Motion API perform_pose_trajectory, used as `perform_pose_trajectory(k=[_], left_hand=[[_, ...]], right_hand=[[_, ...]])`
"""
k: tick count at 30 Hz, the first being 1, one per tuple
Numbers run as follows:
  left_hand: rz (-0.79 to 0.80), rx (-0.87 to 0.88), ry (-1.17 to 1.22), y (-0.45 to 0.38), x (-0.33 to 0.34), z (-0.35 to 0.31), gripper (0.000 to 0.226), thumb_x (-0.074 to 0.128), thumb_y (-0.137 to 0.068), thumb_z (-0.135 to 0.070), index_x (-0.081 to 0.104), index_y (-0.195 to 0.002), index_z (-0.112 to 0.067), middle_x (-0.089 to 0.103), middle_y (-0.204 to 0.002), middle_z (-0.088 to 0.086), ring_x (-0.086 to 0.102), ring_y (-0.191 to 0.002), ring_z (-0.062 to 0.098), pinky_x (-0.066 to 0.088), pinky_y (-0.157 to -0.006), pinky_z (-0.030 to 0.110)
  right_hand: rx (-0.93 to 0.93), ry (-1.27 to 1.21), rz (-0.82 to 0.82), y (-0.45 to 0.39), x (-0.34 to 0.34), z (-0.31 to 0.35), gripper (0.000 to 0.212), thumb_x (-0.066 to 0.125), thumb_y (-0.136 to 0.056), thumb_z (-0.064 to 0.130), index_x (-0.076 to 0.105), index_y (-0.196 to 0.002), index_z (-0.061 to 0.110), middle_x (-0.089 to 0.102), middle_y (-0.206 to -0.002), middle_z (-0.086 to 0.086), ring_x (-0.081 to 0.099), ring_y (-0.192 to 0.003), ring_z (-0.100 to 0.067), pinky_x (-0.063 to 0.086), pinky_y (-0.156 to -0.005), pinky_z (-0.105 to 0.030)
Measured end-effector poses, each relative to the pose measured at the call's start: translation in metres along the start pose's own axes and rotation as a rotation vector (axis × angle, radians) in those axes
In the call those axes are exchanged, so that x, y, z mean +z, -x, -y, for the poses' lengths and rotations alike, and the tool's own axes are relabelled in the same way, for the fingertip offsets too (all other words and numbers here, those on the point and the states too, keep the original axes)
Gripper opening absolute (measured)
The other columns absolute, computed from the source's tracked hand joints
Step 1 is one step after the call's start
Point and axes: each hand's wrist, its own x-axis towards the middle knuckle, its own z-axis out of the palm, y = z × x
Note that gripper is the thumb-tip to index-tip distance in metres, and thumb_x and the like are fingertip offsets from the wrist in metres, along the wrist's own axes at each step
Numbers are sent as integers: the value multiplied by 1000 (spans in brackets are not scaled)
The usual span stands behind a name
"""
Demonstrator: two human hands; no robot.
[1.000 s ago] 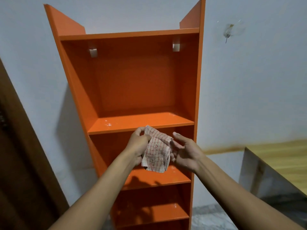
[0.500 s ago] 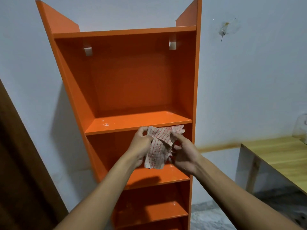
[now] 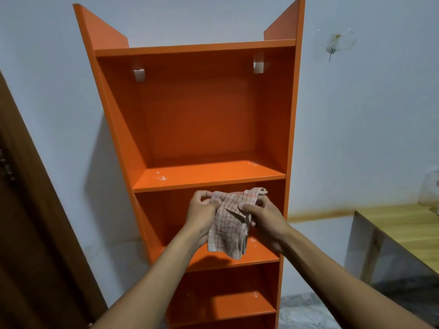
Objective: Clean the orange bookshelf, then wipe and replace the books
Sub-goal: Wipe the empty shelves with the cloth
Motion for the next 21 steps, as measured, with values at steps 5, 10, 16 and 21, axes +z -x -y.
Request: perform_pose_trajectory(k=[5,10,16,21], left_hand=[[-79,50,22,3,-1,9,19,55,-98,-2,50,-103,-20,72,-106,11,70,-96,33,55,-84,53],[-24,97,-10,12,-5,11,28,52,-97,5,60,-114,-16,74,-98,10,72,-80,19,57,-60,30],[33,211,-326,10,-21,14,23,68,-91,-7,71,-109,-20,75,-96,6,71,-84,13,54,-70,25],[-14,436,-745,12,-30,10,24,74,-88,-22,74,-112,-21,71,-87,-3,61,-73,6,40,-57,6]], right_hand=[[-149,65,-99,7,6,-9,55,69,-88,1,35,-129,15,67,-109,-15,68,-101,-30,57,-88,-53],[-356,248,-84,11,3,-13,70,69,-88,2,35,-141,34,58,-111,-8,66,-97,-15,57,-72,-22],[-435,501,-12,8,-8,-9,48,63,-95,7,54,-136,30,64,-120,3,63,-109,-13,58,-89,-31],[-490,953,-107,0,-15,-9,28,57,-99,18,65,-125,19,60,-112,0,55,-105,-11,43,-86,-19]])
